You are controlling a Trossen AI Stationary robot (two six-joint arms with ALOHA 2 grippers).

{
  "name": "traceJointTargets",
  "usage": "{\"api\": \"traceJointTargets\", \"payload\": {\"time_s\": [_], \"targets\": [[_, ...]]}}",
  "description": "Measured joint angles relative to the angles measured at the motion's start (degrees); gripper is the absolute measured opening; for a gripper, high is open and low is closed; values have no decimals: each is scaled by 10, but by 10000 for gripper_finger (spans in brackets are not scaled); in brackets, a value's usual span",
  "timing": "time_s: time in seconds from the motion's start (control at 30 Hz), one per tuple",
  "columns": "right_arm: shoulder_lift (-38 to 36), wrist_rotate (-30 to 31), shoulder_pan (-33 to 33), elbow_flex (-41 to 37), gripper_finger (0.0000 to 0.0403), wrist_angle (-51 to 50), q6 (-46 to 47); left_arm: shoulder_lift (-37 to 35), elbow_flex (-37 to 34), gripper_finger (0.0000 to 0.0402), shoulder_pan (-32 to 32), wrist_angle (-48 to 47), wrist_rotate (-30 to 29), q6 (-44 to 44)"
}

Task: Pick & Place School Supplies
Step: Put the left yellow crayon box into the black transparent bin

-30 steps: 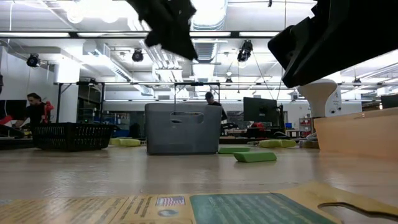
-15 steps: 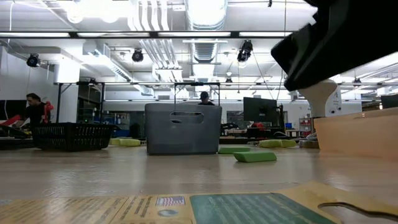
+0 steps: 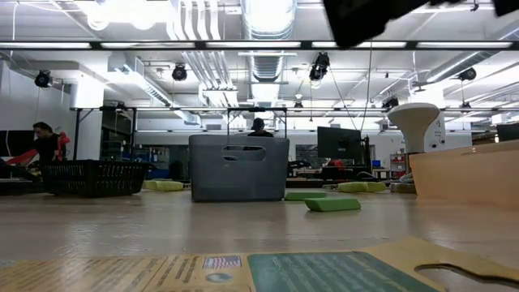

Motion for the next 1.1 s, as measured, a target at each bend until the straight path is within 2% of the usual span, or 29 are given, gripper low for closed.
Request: {"api": "traceJointTargets", "payload": {"time_s": [0.13, 0.2, 0.27, 0.4, 0.5, 0.73, 0.8, 1.1], "targets": [[42, -1, -25, 18, 57, 40, 20, 0, -22, 116, -43, -24, 20, 6], [59, -2, -36, 25, 57, 36, 43, -1, -33, 116, -61, -53, 59, 31], [70, -5, -44, 25, 57, 35, 66, -2, -45, 116, -77, -93, 112, 27], [78, -13, -48, 25, 57, 38, 81, -2, -80, 116, -103, -148, 224, -39], [78, -14, -47, 25, 57, 38, 81, -2, -124, 116, -118, -141, 307, -61], [78, -14, -47, 25, 57, 40, 77, -2, -205, 116, -122, -72, 557, -130], [79, -14, -47, 25, 57, 39, 74, -2, -219, 116, -122, -37, 580, -144], [80, -13, -56, 25, 57, 37, 52, -1, -297, 116, -122, 140, 570, -130]]}}
